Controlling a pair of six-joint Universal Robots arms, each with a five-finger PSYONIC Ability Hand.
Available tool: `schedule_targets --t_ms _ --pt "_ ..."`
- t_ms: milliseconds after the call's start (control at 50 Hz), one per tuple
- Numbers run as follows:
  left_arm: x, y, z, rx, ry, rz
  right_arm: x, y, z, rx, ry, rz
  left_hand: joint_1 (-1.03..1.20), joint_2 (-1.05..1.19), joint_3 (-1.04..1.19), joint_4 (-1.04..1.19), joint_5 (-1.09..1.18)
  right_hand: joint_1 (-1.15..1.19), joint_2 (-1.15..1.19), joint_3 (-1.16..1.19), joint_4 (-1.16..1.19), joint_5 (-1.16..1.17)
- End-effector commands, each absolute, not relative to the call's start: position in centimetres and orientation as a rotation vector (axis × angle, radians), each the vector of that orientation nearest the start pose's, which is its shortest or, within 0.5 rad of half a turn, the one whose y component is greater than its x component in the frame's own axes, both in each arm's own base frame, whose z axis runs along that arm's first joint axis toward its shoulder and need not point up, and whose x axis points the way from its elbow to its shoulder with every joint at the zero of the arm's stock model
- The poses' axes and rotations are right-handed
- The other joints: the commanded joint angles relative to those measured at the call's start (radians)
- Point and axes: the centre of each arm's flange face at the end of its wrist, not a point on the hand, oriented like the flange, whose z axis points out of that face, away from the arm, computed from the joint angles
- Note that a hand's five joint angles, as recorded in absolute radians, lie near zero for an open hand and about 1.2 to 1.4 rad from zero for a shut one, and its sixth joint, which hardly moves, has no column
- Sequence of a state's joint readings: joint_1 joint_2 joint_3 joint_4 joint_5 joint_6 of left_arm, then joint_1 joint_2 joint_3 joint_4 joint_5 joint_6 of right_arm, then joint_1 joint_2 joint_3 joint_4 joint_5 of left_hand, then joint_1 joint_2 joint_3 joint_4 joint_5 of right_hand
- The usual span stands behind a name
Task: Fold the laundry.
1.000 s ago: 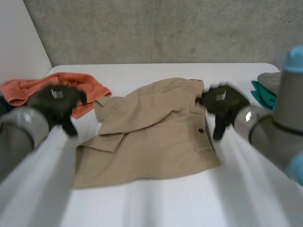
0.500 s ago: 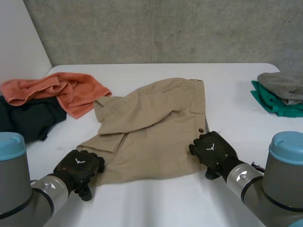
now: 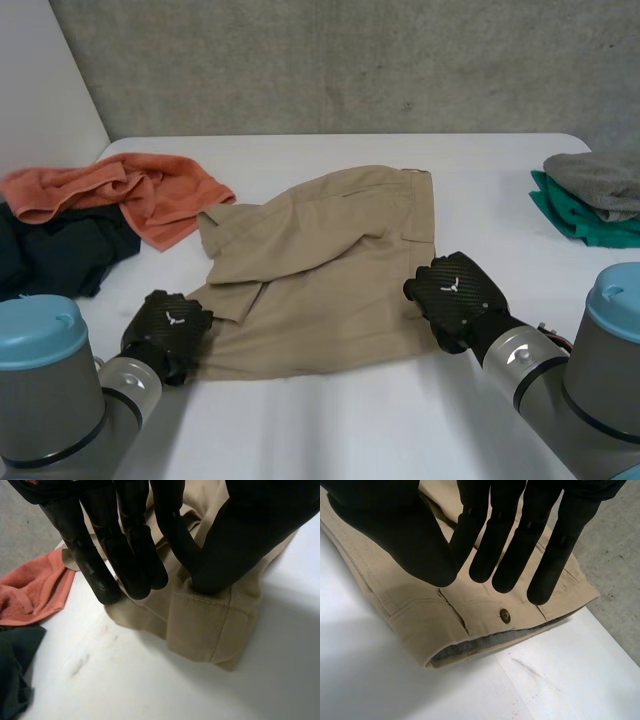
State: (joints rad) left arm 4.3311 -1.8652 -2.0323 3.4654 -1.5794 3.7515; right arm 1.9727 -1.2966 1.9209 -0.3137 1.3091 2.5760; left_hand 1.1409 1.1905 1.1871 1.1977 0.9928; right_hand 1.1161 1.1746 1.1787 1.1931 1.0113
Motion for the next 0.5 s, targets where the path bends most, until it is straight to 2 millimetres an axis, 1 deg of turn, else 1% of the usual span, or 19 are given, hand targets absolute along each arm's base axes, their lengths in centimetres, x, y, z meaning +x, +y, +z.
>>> schedule_targets --t_ms 20,40,60,80,120,160,200,220,240,340,380,500 --pt "-22.3 -20.2 13.9 1.195 2.203 -1.675 26.0 -20.9 15.9 -1.333 2.059 -1.750 0.255 0.206 0.209 0.199 0.229 0.280 0.222 0.218 0.203 0.210" --pt "-22.3 -20.1 14.1 1.195 2.211 -1.681 26.0 -20.7 15.9 -1.334 2.068 -1.732 0.255 0.206 0.209 0.199 0.229 0.280 0.222 0.218 0.203 0.210" --pt "-22.4 -19.8 14.3 1.194 2.231 -1.690 25.9 -20.6 15.9 -1.326 2.084 -1.716 0.058 0.008 0.012 0.001 0.032 0.097 0.038 0.034 0.020 0.027" --pt "-22.4 -19.5 14.5 1.200 2.254 -1.691 25.8 -20.3 15.9 -1.313 2.111 -1.678 -0.017 -0.066 -0.063 -0.073 -0.043 -0.231 -0.289 -0.293 -0.308 -0.300" --pt "-22.4 -19.3 14.5 1.209 2.278 -1.678 25.6 -20.1 16.0 -1.292 2.133 -1.646 0.009 -0.041 -0.037 -0.048 -0.017 -0.363 -0.421 -0.425 -0.440 -0.432" --pt "-22.4 -19.3 14.3 1.214 2.303 -1.662 25.5 -19.6 16.0 -1.272 2.154 -1.600 -0.014 -0.064 -0.060 -0.071 -0.041 -0.527 -0.585 -0.589 -0.604 -0.596" --pt "-22.3 -19.5 14.3 1.214 2.314 -1.643 25.5 -19.5 15.8 -1.264 2.165 -1.581 -0.111 -0.160 -0.157 -0.168 -0.137 -0.542 -0.601 -0.605 -0.619 -0.612" --pt "-22.3 -19.6 14.2 1.217 2.320 -1.627 25.4 -19.3 15.7 -1.268 2.166 -1.577 -0.265 -0.315 -0.312 -0.322 -0.292 -0.539 -0.598 -0.602 -0.616 -0.609" --pt "-22.2 -19.6 14.2 1.215 2.324 -1.617 25.4 -19.3 15.7 -1.269 2.164 -1.580 -0.296 -0.346 -0.342 -0.353 -0.322 -0.539 -0.598 -0.602 -0.616 -0.609" --pt "-21.9 -19.3 14.3 1.210 2.341 -1.579 25.5 -19.7 15.1 -1.294 2.141 -1.627 -0.358 -0.407 -0.404 -0.415 -0.384 -0.510 -0.569 -0.573 -0.587 -0.580" --pt "-21.8 -19.4 14.2 1.204 2.337 -1.578 25.6 -19.9 14.5 -1.313 2.135 -1.640 -0.440 -0.489 -0.486 -0.496 -0.466 -0.510 -0.569 -0.573 -0.587 -0.580" --pt "-21.9 -19.8 13.9 1.196 2.329 -1.584 26.0 -20.6 13.4 -1.360 2.105 -1.686 -0.449 -0.498 -0.495 -0.506 -0.475 -0.469 -0.528 -0.532 -0.546 -0.539"
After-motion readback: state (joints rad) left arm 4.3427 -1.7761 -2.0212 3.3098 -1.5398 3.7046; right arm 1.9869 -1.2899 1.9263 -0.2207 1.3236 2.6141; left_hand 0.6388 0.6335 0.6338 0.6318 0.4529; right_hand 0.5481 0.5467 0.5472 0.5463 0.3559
